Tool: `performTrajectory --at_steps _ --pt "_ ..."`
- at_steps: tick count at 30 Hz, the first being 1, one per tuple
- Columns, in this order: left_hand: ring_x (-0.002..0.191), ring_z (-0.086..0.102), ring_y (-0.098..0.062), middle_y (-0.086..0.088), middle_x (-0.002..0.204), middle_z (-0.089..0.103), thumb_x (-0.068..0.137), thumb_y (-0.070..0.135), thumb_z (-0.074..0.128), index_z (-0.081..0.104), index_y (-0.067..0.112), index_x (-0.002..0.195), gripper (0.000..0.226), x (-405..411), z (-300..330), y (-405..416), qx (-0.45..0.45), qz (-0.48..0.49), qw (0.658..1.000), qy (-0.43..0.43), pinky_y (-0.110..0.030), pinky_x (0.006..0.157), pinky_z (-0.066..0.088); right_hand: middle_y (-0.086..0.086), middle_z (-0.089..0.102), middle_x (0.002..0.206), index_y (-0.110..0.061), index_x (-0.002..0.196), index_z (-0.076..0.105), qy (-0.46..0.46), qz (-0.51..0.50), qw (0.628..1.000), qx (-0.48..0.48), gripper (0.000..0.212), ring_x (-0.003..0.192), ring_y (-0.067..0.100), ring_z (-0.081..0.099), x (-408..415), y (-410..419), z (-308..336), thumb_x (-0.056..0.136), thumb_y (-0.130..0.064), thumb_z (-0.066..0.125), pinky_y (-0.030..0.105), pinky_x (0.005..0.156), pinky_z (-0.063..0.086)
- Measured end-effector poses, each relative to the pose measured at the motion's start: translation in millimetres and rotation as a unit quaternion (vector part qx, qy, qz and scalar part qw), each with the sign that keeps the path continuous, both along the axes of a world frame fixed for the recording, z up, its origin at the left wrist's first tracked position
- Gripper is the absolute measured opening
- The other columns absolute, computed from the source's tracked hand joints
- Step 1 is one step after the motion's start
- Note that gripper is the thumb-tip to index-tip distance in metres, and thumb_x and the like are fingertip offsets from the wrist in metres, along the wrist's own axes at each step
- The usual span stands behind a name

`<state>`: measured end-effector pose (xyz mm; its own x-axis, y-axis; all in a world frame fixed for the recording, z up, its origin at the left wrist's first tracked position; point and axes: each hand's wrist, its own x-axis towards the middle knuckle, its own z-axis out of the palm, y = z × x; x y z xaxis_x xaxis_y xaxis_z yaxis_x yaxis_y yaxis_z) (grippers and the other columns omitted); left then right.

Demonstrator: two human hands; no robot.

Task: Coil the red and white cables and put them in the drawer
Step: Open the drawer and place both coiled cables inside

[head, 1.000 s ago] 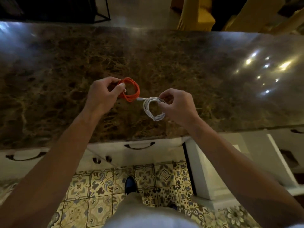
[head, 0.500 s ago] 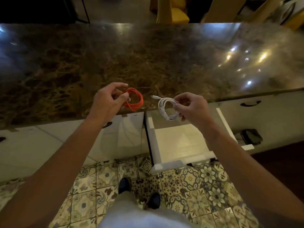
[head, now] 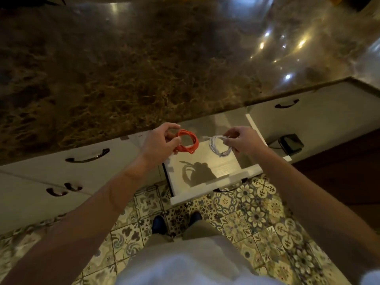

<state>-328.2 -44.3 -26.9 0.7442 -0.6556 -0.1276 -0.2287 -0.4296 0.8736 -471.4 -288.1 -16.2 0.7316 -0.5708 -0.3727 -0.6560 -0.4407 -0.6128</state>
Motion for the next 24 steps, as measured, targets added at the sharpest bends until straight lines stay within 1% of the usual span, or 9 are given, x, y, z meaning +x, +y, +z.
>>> performTrajectory --at_steps 4,7,10,13,15,17,20,21,24 --pt "0.077 0.073 -0.006 0.003 0.093 0.073 0.099 0.014 0.071 0.061 0.018 0.134 0.037 -13.3 -25.7 -41.1 0.065 0.025 0.997 0.037 -0.015 0.061 0.056 0.001 0.070 0.083 -0.015 0.111 0.065 0.067 0.018 0.997 0.019 0.020 0.065 0.013 0.066 10.5 -31.4 -32.2 0.094 -0.010 0.074 0.019 0.048 0.055" --pt "0.077 0.069 -0.006 0.002 0.098 0.071 0.100 0.011 0.068 0.060 0.020 0.138 0.039 -21.6 -49.0 -69.0 0.105 0.050 0.989 0.087 -0.014 0.054 0.052 0.008 0.073 0.089 -0.011 0.112 0.065 0.112 0.053 0.991 0.044 0.020 0.067 0.016 0.067 22.5 -55.0 -58.7 0.094 -0.007 0.073 0.029 0.057 0.058" --pt "0.083 0.071 -0.016 -0.002 0.100 0.072 0.102 0.012 0.065 0.059 0.025 0.136 0.038 -32.5 -71.2 -87.9 0.150 0.062 0.979 0.120 -0.032 0.068 0.061 0.012 0.075 0.085 -0.011 0.109 0.065 0.147 0.090 0.984 0.041 0.018 0.069 0.020 0.072 23.3 -74.4 -85.4 0.094 -0.009 0.073 0.039 0.065 0.064" --pt "0.096 0.071 -0.022 -0.006 0.107 0.073 0.101 0.011 0.066 0.060 0.025 0.136 0.038 -39.1 -88.5 -98.5 0.199 0.089 0.968 0.127 -0.034 0.077 0.060 0.012 0.074 0.081 -0.014 0.107 0.064 0.175 0.134 0.975 0.030 0.017 0.070 0.024 0.076 22.1 -86.5 -105.9 0.094 -0.005 0.070 0.039 0.060 0.066" --pt "0.100 0.072 -0.026 -0.008 0.110 0.073 0.100 0.010 0.066 0.061 0.024 0.132 0.035 -43.1 -97.4 -103.5 0.212 0.109 0.961 0.141 -0.037 0.081 0.061 0.011 0.073 0.077 -0.016 0.107 0.063 0.189 0.162 0.968 0.023 0.019 0.061 0.022 0.074 21.8 -92.2 -113.8 0.094 -0.003 0.067 0.034 0.051 0.062" --pt "0.095 0.073 -0.030 -0.010 0.106 0.074 0.100 0.010 0.066 0.063 0.022 0.124 0.028 -46.1 -103.3 -106.5 0.217 0.122 0.955 0.161 -0.037 0.073 0.060 0.010 0.071 0.077 -0.017 0.108 0.063 0.198 0.186 0.962 0.017 0.021 0.056 0.019 0.070 23.9 -95.2 -118.9 0.093 -0.001 0.066 0.029 0.046 0.056" --pt "0.091 0.074 -0.037 -0.011 0.102 0.077 0.099 0.007 0.065 0.065 0.021 0.118 0.024 -45.4 -111.5 -108.0 0.209 0.128 0.952 0.185 -0.038 0.059 0.052 0.008 0.070 0.088 -0.017 0.111 0.063 0.211 0.222 0.952 0.004 0.024 0.072 0.024 0.073 28.3 -96.7 -123.3 0.092 -0.002 0.066 0.033 0.055 0.062" --pt "0.091 0.074 -0.038 -0.011 0.102 0.077 0.098 0.005 0.066 0.066 0.020 0.117 0.025 -45.2 -113.4 -107.8 0.207 0.135 0.950 0.192 -0.040 0.060 0.055 0.008 0.070 0.092 -0.017 0.111 0.062 0.217 0.229 0.949 -0.001 0.025 0.078 0.025 0.073 28.7 -97.3 -124.2 0.091 -0.002 0.066 0.034 0.060 0.063" --pt "0.091 0.076 -0.037 -0.012 0.100 0.077 0.091 0.003 0.072 0.069 0.018 0.113 0.027 -46.4 -121.8 -107.2 0.197 0.140 0.947 0.210 -0.055 0.077 0.065 0.014 0.072 0.098 -0.013 0.112 0.062 0.233 0.224 0.946 0.017 0.019 0.086 0.032 0.074 28.1 -99.1 -127.0 0.095 -0.005 0.064 0.042 0.070 0.066"
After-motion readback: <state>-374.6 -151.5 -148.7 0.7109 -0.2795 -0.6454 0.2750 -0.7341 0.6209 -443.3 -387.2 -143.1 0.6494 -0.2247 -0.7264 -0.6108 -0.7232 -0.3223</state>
